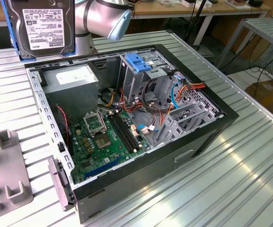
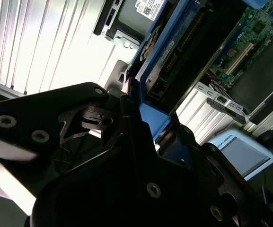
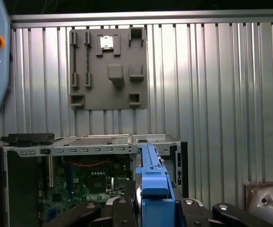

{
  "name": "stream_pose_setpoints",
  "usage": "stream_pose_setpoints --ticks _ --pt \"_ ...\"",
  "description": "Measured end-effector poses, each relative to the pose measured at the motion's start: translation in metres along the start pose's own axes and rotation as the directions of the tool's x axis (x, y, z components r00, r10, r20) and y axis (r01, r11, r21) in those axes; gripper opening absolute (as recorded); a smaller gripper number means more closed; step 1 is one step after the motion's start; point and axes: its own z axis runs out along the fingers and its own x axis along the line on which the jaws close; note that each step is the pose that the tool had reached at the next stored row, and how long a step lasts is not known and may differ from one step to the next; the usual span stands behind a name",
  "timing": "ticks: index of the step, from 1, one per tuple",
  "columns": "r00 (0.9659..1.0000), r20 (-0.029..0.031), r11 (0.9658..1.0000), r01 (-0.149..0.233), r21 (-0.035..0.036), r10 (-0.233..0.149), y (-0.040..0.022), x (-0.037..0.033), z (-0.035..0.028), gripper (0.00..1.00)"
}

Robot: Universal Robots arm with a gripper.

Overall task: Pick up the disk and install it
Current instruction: 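Pick up the disk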

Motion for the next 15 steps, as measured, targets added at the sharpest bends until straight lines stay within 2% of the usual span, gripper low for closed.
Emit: stream_pose_setpoints --ticks 5,7,15 --pt "1.0000 0.0001 1.0000 0.000 0.0001 0.000 -0.0152 -0.0006 0.0002 0.37" --pt "1.0000 0.0001 1.0000 0.000 0.0001 0.000 -0.0243 -0.0010 0.0004 0.37" --pt "1.0000 0.0001 1.0000 0.000 0.0001 0.000 -0.0477 -0.0019 0.0006 0.37"
